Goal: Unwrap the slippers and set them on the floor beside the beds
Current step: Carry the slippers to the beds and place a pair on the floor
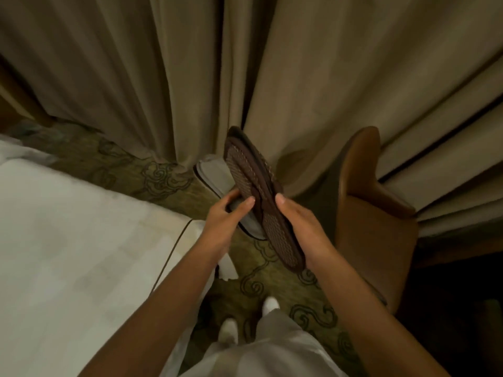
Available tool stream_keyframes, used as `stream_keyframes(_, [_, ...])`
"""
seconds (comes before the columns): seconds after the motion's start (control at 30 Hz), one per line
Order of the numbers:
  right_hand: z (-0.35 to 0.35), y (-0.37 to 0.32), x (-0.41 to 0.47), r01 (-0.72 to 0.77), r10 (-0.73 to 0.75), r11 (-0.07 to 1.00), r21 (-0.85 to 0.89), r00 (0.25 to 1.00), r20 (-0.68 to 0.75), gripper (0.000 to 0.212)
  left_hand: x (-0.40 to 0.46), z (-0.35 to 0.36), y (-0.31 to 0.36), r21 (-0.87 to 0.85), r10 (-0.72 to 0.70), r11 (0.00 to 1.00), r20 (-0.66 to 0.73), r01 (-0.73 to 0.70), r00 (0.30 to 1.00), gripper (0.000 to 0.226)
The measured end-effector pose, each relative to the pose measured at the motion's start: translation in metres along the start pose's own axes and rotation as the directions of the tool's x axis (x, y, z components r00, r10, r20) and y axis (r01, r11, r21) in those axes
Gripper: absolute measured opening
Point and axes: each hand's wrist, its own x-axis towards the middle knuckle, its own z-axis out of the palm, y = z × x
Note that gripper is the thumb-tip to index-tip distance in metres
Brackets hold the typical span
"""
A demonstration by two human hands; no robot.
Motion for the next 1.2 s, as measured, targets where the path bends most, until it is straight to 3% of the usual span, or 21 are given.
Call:
stream_keyframes(0.13, [-0.004, -0.030, 0.061, 0.030, -0.021, 0.994, -0.108, 0.996, 0.089, 0.079, 0.053, -0.012, 0.010, -0.034, 0.004, 0.999, -0.123, -0.008, 0.992, 0.082])
stream_keyframes(0.27, [-0.017, -0.065, 0.123, 0.137, -0.080, 0.972, -0.193, 0.958, 0.277, 0.088, 0.095, -0.016, 0.024, -0.049, 0.055, 0.997, -0.150, -0.062, 0.987, 0.043])
stream_keyframes(0.4, [-0.021, -0.095, 0.178, 0.199, -0.072, 0.956, -0.214, 0.869, 0.489, 0.069, 0.131, -0.003, 0.042, -0.052, 0.039, 0.997, -0.189, -0.050, 0.981, 0.061])
stream_keyframes(0.47, [-0.017, -0.106, 0.203, 0.183, -0.045, 0.962, -0.205, 0.841, 0.539, 0.052, 0.146, -0.001, 0.047, -0.081, -0.004, 0.997, -0.169, -0.010, 0.986, 0.054])
stream_keyframes(0.53, [-0.009, -0.111, 0.224, 0.156, -0.009, 0.966, -0.207, 0.819, 0.574, 0.051, 0.155, -0.005, 0.051, -0.152, -0.033, 0.988, -0.148, 0.011, 0.988, 0.044])
stream_keyframes(0.6, [0.002, -0.113, 0.246, 0.167, 0.005, 0.959, -0.227, 0.794, 0.608, 0.056, 0.165, -0.017, 0.051, -0.189, -0.032, 0.982, -0.191, -0.005, 0.981, 0.049])
stream_keyframes(0.7, [0.023, -0.110, 0.277, 0.135, 0.018, 0.972, -0.193, 0.773, 0.634, 0.058, 0.179, -0.038, 0.057, -0.159, -0.020, 0.987, -0.334, -0.035, 0.942, 0.065])
stream_keyframes(0.83, [0.073, -0.111, 0.317, 0.180, -0.068, 0.975, -0.131, 0.801, 0.595, 0.057, 0.206, -0.081, 0.066, -0.194, 0.006, 0.974, -0.505, -0.120, 0.863, 0.049])
stream_keyframes(0.97, [0.122, -0.117, 0.351, 0.192, -0.111, 0.973, -0.124, 0.872, 0.477, 0.088, 0.218, -0.124, 0.080, -0.267, 0.020, 0.941, -0.575, -0.210, 0.818, 0.059])
stream_keyframes(1.07, [0.148, -0.122, 0.370, 0.302, -0.193, 0.920, -0.249, 0.904, 0.381, 0.104, 0.219, -0.151, 0.090, -0.299, 0.007, 0.923, -0.619, -0.243, 0.785, 0.047])
stream_keyframes(1.2, [0.173, -0.126, 0.395, 0.395, -0.261, 0.889, -0.232, 0.853, 0.452, 0.085, 0.221, -0.186, 0.101, -0.320, -0.003, 0.886, -0.725, -0.334, 0.688, 0.057])
